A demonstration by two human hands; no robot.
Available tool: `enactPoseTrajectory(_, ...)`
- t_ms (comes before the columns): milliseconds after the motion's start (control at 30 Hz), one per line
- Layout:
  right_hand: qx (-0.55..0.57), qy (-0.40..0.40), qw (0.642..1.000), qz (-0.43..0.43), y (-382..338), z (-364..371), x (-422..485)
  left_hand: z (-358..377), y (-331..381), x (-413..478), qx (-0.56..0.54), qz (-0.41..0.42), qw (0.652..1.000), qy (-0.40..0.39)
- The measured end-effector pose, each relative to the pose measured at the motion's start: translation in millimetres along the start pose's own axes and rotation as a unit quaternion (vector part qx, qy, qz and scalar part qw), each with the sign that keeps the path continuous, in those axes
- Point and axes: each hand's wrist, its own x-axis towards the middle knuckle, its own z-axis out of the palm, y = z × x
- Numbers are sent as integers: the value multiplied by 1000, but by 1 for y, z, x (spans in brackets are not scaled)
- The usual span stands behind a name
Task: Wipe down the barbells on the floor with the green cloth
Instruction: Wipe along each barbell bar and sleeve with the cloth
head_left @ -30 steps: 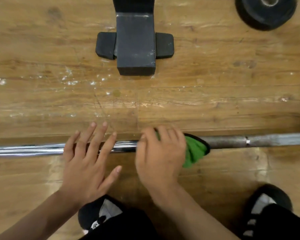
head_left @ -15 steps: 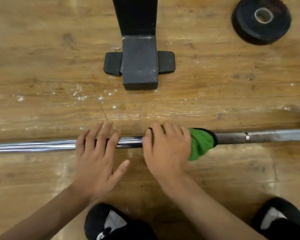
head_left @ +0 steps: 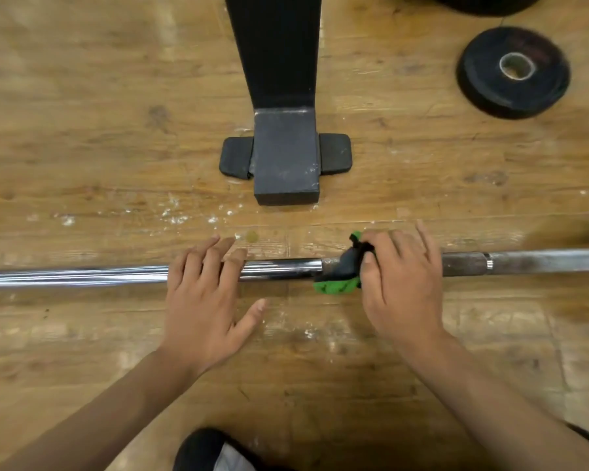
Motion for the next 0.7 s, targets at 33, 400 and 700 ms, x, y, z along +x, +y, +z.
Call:
enactPoseTrajectory(33,-5,-14,1000,20,3,-3,-4,2,1,1,0,-2,1000,10)
enactPoseTrajectory(400,-73,-102,982,-139,-90,35,10,-10,-41,-7,-42,21,999,21)
enactPoseTrajectory(700,-85,-10,993,76,-32,2,-13,10,-47,-6,59,-53,988,129)
